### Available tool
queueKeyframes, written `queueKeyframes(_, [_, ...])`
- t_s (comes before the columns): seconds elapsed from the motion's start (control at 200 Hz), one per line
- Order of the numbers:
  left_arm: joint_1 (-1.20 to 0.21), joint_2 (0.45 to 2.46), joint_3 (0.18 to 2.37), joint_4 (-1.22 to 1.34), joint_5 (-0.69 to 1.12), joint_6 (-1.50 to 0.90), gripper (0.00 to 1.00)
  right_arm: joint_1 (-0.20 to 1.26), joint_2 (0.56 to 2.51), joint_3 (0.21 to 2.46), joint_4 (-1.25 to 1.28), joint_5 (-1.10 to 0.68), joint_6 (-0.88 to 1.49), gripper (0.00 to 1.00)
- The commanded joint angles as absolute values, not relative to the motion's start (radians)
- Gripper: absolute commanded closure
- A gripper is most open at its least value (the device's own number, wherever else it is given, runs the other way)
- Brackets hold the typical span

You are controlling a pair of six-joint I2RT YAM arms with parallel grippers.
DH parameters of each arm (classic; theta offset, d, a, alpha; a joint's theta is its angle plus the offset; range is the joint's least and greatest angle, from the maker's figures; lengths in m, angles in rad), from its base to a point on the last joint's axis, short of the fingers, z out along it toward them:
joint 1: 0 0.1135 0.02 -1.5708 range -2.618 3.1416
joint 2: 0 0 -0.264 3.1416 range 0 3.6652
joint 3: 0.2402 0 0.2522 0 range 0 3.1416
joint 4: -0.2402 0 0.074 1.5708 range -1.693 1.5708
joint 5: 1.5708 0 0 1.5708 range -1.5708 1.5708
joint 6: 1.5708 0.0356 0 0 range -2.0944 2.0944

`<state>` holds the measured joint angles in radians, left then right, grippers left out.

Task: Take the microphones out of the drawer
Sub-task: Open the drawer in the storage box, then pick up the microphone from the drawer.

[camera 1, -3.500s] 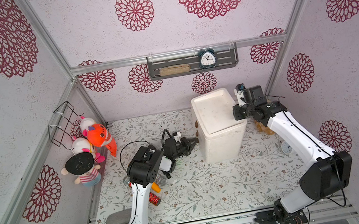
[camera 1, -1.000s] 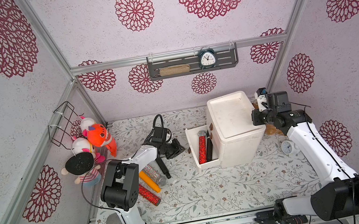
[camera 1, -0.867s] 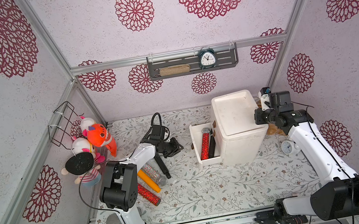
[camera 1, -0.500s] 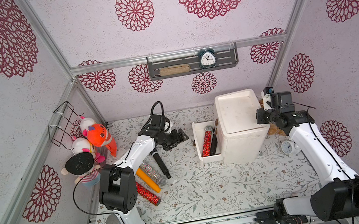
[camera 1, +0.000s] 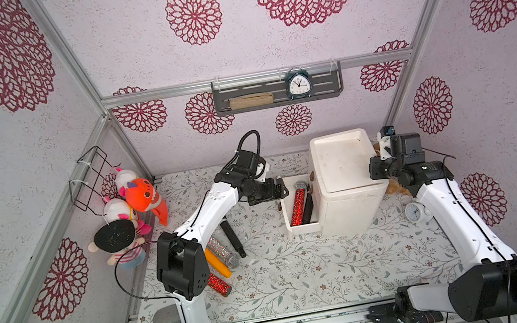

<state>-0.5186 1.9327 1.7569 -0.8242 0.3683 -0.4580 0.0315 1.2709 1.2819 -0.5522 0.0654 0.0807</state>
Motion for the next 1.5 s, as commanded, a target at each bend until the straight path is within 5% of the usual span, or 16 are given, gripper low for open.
queueKeyframes(0.0, [-0.541,2.005,1.815,-0.869,0.341,-0.394,0.11,0.028,1.194,1.307,-0.438,0.041,0.123,1.00])
queueKeyframes(0.595, [-0.617,2.146,1.897,-0.802,0.222,-0.385,0.45,0.035,1.187,1.311,-0.439,0.041,0.115,1.00])
queueKeyframes(1.491, [-0.672,2.264,1.907,-0.704,0.162,-0.417,0.48,0.046,1.178,1.290,-0.433,0.038,0.115,1.00])
